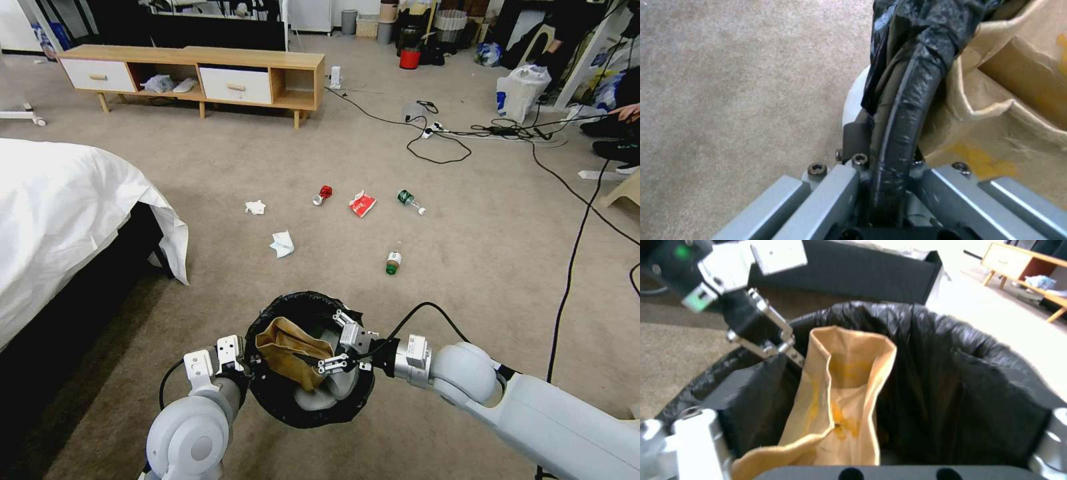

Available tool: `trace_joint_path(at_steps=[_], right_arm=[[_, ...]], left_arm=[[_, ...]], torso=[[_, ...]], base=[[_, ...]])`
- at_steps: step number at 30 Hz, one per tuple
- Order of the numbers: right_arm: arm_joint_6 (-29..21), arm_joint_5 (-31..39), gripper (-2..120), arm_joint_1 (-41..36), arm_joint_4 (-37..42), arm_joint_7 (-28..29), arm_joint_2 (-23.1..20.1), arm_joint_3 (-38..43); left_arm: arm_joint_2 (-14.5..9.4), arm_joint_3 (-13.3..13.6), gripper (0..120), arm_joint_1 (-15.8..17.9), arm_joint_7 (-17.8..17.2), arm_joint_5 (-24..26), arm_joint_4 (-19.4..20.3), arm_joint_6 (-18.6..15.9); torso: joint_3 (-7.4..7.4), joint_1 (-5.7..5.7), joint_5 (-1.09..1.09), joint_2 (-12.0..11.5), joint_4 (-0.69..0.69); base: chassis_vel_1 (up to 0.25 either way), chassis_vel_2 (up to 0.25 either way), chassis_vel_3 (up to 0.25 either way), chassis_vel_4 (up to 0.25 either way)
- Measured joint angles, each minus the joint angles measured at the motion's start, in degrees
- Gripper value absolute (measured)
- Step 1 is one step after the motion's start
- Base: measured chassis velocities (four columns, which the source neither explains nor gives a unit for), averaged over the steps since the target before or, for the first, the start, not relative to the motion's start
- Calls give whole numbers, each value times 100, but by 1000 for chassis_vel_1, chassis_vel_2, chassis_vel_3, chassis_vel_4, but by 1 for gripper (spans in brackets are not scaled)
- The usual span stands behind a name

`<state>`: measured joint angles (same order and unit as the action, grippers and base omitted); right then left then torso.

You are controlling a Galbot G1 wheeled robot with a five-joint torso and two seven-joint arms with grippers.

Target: Pick up the trash bin and place the garbage on the floor into it.

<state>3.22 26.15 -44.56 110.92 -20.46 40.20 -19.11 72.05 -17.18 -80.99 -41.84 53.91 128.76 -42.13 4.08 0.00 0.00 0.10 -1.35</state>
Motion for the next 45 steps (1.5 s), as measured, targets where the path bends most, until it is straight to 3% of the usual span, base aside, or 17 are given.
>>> trace_joint_path(at_steps=[9,15,18,19,24,26,28,39,45], right_arm=[[-50,69,100,49,291,39,-120,104],[-73,244,100,19,619,148,-339,693],[-73,322,100,-30,713,191,-456,962],[-67,458,100,-176,834,341,-627,1346],[-65,617,100,-361,932,502,-758,1871],[-71,743,100,-456,982,648,-786,2249],[-79,791,100,-498,986,685,-800,2390],[-70,949,100,-1095,771,807,-681,3004],[-176,1356,100,-1285,396,1146,-168,2907]], left_arm=[[112,-42,0,60,1,15,-134,12],[351,-353,0,70,171,268,-385,222],[466,-490,0,23,345,352,-440,307],[673,-726,0,-46,594,376,-578,408],[869,-966,0,-149,970,368,-733,467],[1019,-1109,0,-215,1304,291,-844,543],[1065,-1142,0,-229,1372,248,-872,560],[1252,-1253,0,-346,1341,-13,-801,565],[1345,-1483,0,-591,850,-345,-586,449]], torso=[[0,0,0,0,0],[0,0,0,0,1],[0,0,0,0,1],[0,0,1,0,-1],[0,0,0,0,0],[0,0,0,0,0],[0,0,0,0,0],[0,0,-1,0,-1],[0,0,1,0,1]], base=[[0,0,0,0],[0,0,0,0],[0,0,0,0],[0,0,0,0],[0,0,0,0],[0,0,0,0],[0,0,0,0],[0,0,0,0],[0,0,0,0]])
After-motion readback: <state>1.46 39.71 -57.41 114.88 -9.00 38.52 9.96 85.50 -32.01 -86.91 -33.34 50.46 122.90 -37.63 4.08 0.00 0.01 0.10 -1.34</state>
